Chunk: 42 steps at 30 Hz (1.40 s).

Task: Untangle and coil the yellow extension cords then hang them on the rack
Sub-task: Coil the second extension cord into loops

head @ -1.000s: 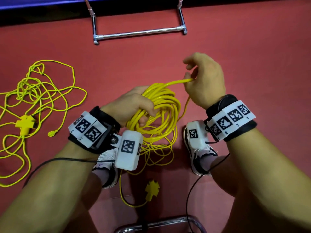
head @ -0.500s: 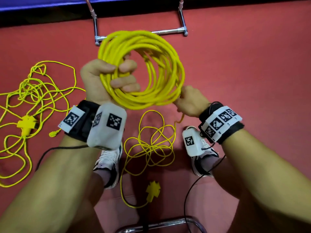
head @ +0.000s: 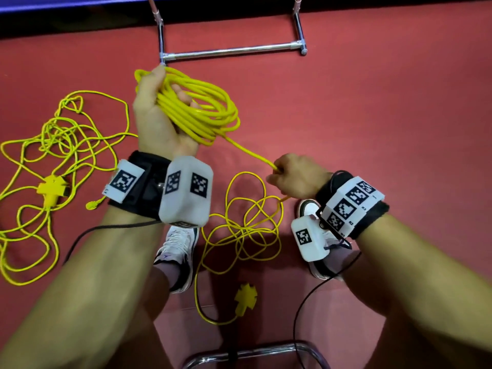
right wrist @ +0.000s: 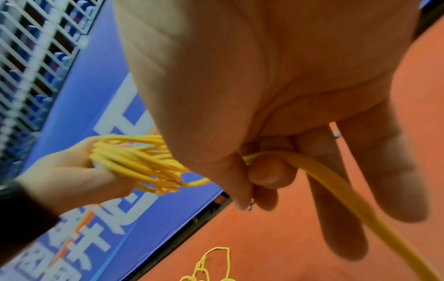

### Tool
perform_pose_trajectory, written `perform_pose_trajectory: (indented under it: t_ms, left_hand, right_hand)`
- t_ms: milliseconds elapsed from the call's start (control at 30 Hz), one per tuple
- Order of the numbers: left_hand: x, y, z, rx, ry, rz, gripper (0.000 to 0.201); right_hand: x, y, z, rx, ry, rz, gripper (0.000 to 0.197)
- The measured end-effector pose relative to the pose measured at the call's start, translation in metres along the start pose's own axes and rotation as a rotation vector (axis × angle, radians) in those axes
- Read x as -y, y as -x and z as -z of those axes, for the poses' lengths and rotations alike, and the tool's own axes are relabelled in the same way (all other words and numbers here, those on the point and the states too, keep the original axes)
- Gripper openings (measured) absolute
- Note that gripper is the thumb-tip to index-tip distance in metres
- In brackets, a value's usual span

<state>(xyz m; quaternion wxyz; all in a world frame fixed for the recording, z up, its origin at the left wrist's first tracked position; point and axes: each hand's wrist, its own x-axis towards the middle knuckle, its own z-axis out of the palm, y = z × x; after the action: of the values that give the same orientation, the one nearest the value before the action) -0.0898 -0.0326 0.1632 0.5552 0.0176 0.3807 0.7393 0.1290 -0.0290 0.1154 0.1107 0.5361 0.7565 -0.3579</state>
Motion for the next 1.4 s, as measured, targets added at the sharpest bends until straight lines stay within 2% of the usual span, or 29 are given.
perform_pose_trajectory:
  t_ms: [67,133,233,367,467,567,600,733,867,967,1100,1167,1267,1400]
  left_hand:
    - [0.006,0.000,-0.005,-0.066,-0.146,-0.107,0.019]
    - [0.012,0.003,-0.008,-0.104,-0.255,-0.227,0.040]
    - [0.021,0.008,-0.010,-0.072,-0.449,-0.379,0.049]
    - [0.030,0.011,-0.006,-0.017,-0.771,-0.467,0.049]
    - [0.037,0.012,-0.002,0.114,-0.953,-0.383,0.050]
    - [0.046,0.016,-0.001,0.274,-1.010,-0.241,0.067]
    - [0.048,0.018,-0.002,0.304,-1.021,-0.194,0.066]
    - [0.054,0.020,-0.002,0.372,-1.088,-0.084,0.033]
    - [0.053,0.025,-0.008,0.411,-0.987,0.106,0.047]
    - [0.053,0.035,-0.016,0.434,-0.978,0.179,0.046]
    - [0.049,0.042,-0.016,0.426,-1.028,0.215,0.061]
    - [0.050,0.045,-0.014,0.450,-1.048,0.252,0.054]
    - [0.051,0.050,-0.016,0.534,-1.002,0.337,0.022]
    - [0.050,0.047,-0.014,0.563,-1.056,0.389,0.025]
  right_hand:
    - [0.009,0.006,-0.004,-0.044,0.025,0.086,0.012]
    - [0.019,0.014,-0.004,-0.122,-0.017,0.224,0.004]
    - [0.029,0.023,0.000,-0.192,-0.079,0.393,0.018]
    - [0.034,0.025,0.002,-0.260,-0.042,0.530,0.022]
    - [0.034,0.025,0.010,-0.426,-0.065,0.617,0.024]
    - [0.030,0.026,0.018,-0.615,-0.152,0.647,0.019]
    - [0.030,0.026,0.019,-0.656,-0.171,0.647,0.019]
    - [0.031,0.028,0.016,-0.754,-0.170,0.640,0.019]
    - [0.031,0.029,0.013,-0.804,-0.149,0.645,0.018]
    - [0.032,0.028,0.013,-0.842,-0.114,0.658,0.018]
    - [0.027,0.022,0.026,-0.950,-0.131,0.511,0.027]
    - [0.025,0.019,0.028,-0.926,-0.123,0.456,0.025]
    - [0.024,0.017,0.026,-0.878,-0.085,0.448,0.019]
    - [0.020,0.013,0.026,-0.896,-0.058,0.428,0.020]
